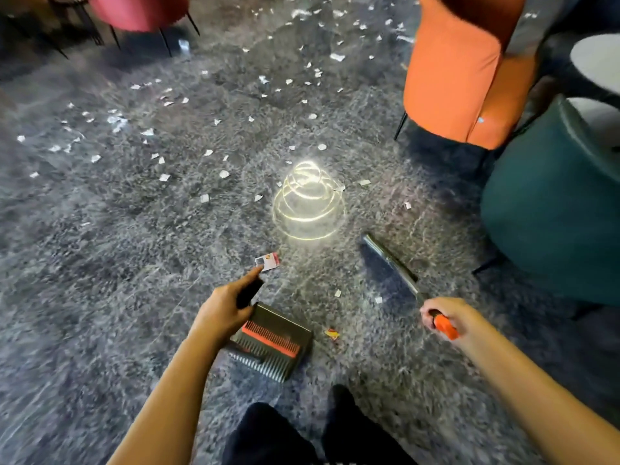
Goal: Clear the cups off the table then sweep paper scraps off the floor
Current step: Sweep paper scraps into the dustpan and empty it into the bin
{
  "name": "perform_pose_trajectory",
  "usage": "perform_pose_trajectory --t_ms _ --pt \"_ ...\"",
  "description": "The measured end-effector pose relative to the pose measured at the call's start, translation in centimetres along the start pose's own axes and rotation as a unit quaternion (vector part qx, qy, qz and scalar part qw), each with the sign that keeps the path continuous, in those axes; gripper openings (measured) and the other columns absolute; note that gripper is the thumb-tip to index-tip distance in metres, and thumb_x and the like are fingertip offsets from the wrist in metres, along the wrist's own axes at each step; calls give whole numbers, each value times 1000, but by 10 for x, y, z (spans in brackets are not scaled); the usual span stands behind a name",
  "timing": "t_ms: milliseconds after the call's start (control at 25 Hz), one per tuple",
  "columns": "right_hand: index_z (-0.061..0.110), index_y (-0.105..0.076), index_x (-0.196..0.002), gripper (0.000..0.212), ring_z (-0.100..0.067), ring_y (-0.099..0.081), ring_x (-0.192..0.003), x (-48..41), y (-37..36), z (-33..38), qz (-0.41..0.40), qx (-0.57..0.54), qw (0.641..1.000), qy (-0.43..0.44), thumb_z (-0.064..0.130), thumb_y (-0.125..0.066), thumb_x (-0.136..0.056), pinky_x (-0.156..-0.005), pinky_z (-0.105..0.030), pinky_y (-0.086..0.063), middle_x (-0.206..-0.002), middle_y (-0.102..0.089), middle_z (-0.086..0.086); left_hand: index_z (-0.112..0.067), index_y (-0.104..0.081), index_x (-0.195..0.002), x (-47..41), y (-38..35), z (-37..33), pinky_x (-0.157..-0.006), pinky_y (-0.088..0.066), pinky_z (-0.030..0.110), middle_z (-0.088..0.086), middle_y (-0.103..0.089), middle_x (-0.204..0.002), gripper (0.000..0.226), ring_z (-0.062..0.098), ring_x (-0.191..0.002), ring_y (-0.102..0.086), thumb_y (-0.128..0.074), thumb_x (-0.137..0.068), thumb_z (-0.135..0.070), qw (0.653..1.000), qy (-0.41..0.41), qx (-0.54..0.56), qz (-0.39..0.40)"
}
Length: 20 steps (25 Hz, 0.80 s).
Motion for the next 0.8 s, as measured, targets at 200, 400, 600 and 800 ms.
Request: perform_pose_trajectory --t_ms 200,400,600,800 --pt "2 -45 -45 47 -15 -37 -29 -23 -9 5 -39 68 996 -37 -10 -40 -90 -39 -24 -31 -49 -42 -10 -29 -32 -144 -80 4 -5 -73 -45 24 -1 -66 -120 81 15 -103 -64 -57 -75 5 994 -81 -22 64" --pt "-1 -45 -53 33 -13 -47 -24 -17 -56 -15 -103 77 990 -57 -15 -44 -83 -29 -16 -36 -46 -47 -13 -27 -37 -142 -134 20 5 -63 -38 1 3 -69 -114 82 5 -93 -62 -58 -72 10 981 -155 -11 119" --pt "6 -38 -62 30 -16 -44 -35 -21 -125 -29 -148 234 960 -49 -2 -54 -86 -36 -21 -33 -51 -44 -11 -31 -34 -142 -151 25 11 -83 -39 6 -7 -65 -119 79 -12 -105 -49 -57 -76 7 939 -261 -17 222" --pt "2 -53 -75 14 -22 -48 -51 -13 -170 -73 -171 299 935 -82 5 -57 -88 -46 -29 -37 -62 -50 -11 -37 -40 -140 -159 30 23 -67 -35 -4 -16 -64 -116 81 -20 -94 -47 -58 -74 5 918 -294 -52 262"
Point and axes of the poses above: each hand's wrist, its own x-axis away from the middle knuckle, its own y-axis out of the back of the hand, z = x × y, the point moved 7 cm from there along -x, towards the middle knuckle
